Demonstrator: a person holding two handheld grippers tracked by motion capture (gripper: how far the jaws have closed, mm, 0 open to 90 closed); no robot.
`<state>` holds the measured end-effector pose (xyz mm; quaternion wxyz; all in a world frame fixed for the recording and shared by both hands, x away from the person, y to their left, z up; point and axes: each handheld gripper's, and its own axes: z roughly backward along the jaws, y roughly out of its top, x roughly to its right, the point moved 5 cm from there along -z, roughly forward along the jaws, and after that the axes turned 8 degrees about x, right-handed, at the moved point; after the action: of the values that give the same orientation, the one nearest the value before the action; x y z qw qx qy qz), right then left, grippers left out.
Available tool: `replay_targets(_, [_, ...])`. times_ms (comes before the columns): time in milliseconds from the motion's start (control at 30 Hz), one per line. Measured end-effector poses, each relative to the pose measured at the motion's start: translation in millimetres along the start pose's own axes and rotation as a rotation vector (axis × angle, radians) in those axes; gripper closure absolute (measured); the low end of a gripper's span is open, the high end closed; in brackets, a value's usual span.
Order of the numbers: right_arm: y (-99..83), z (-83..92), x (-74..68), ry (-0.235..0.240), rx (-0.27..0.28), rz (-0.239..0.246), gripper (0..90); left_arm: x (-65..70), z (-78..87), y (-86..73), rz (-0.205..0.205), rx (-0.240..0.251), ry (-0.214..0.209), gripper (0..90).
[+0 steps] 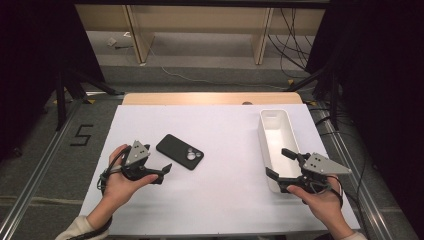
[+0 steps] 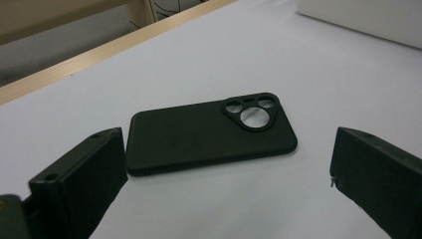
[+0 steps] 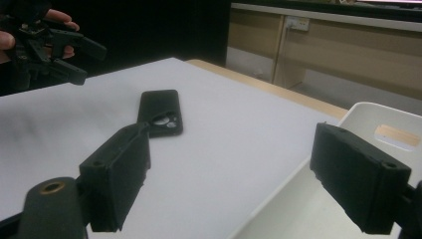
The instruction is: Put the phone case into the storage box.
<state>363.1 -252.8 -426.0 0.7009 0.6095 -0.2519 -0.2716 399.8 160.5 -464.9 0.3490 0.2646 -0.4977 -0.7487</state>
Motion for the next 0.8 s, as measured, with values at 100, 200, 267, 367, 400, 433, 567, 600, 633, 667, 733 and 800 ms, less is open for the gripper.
replay_targets(100, [-0.5, 0.3, 0.2, -0.001, -0.002, 0.002, 17.4, 0.1, -0.6, 0.2, -0.001, 0.0, 0.001, 1.8])
replay_targets(200, [0.0, 0.6, -0.1, -0.002, 0.001, -0.001, 17.5, 0.2, -1.3, -0.1, -0.002, -0.002, -0.002, 2.8])
replay_targets(267, [0.3, 0.7, -0.5, -0.001, 0.002, 0.001, 17.6, -0.4, -2.7, 1.3, -0.008, -0.002, -0.005, 6.7])
replay_targets(367, [1.2, 0.4, -0.9, -0.003, 0.006, 0.002, 17.8, -5.3, -9.7, 6.1, -0.029, -0.012, 0.045, 25.1])
replay_targets(400, [1.5, 0.3, -1.3, -0.003, 0.006, 0.001, 17.9, -7.9, -13.9, 7.7, -0.037, -0.015, 0.065, 35.1])
replay_targets(433, [1.5, 0.1, -1.5, -0.002, 0.005, 0.004, 18.0, -11.3, -18.5, 8.8, -0.043, -0.024, 0.086, 44.2])
replay_targets(567, [1.2, -0.5, -2.3, 0.001, 0.003, 0.006, 18.4, -25.0, -41.0, 9.9, -0.057, -0.098, 0.12, 82.1])
replay_targets(600, [1.4, -0.4, -2.3, 0.001, 0.004, 0.005, 18.5, -28.1, -47.5, 10.3, -0.065, -0.114, 0.131, 87.3])
replay_targets(633, [1.5, -0.3, -2.0, 0.0, 0.006, 0.007, 18.6, -30.8, -53.9, 10.7, -0.065, -0.13, 0.131, 89.7])
replay_targets(667, [1.4, -0.2, -1.8, -0.001, 0.005, 0.006, 18.6, -33.6, -62.1, 11.5, -0.06, -0.144, 0.128, 89.8])
replay_targets(733, [1.0, -0.4, -1.9, 0.002, 0.008, 0.0, 18.7, -37.7, -73.5, 12.9, -0.057, -0.155, 0.129, 89.9])
replay_targets(800, [0.6, -0.3, -2.0, 0.004, 0.006, -0.001, 18.8, -41.5, -86.4, 13.5, -0.062, -0.181, 0.128, 89.9])
